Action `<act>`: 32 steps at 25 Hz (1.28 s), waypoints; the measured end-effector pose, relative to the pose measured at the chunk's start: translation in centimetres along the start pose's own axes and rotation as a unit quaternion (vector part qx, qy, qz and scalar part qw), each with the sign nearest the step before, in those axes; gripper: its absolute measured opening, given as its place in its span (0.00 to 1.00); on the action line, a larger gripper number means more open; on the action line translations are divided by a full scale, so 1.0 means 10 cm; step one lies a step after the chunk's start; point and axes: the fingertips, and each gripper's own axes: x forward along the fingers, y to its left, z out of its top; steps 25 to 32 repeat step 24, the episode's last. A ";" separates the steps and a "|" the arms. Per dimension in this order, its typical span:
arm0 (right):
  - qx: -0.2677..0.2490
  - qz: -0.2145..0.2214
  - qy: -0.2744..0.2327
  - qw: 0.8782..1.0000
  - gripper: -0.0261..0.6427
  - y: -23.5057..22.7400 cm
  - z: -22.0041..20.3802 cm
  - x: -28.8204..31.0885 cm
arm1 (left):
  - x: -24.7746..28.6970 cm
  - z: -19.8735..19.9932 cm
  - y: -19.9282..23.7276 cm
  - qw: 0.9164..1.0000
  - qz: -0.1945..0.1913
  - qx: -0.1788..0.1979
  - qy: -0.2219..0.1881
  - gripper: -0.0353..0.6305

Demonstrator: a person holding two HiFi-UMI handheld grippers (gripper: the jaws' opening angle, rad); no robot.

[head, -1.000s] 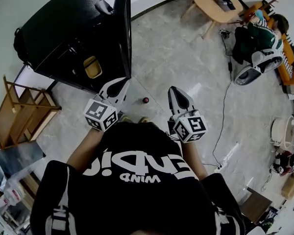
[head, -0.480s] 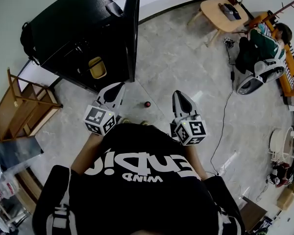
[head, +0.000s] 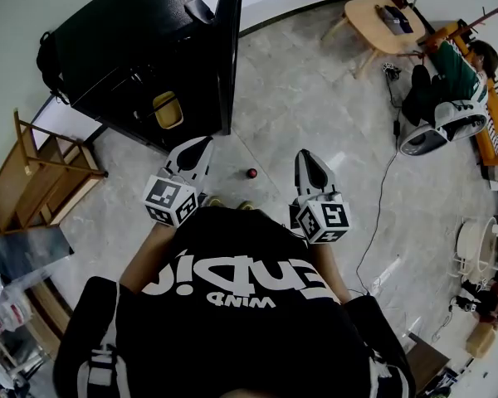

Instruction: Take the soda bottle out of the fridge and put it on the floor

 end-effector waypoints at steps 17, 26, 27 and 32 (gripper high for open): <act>0.008 0.003 0.006 1.000 0.07 0.06 -0.08 -0.05 | -0.10 -0.03 0.04 1.000 0.012 -0.001 0.000 0.06; 0.012 0.003 0.006 1.000 0.07 0.06 -0.11 -0.06 | -0.12 -0.05 0.02 1.000 0.020 -0.009 -0.001 0.06; 0.012 0.003 0.006 1.000 0.07 0.06 -0.11 -0.06 | -0.12 -0.05 0.02 1.000 0.020 -0.009 -0.001 0.06; 0.012 0.003 0.006 1.000 0.07 0.06 -0.11 -0.06 | -0.12 -0.05 0.02 1.000 0.020 -0.009 -0.001 0.06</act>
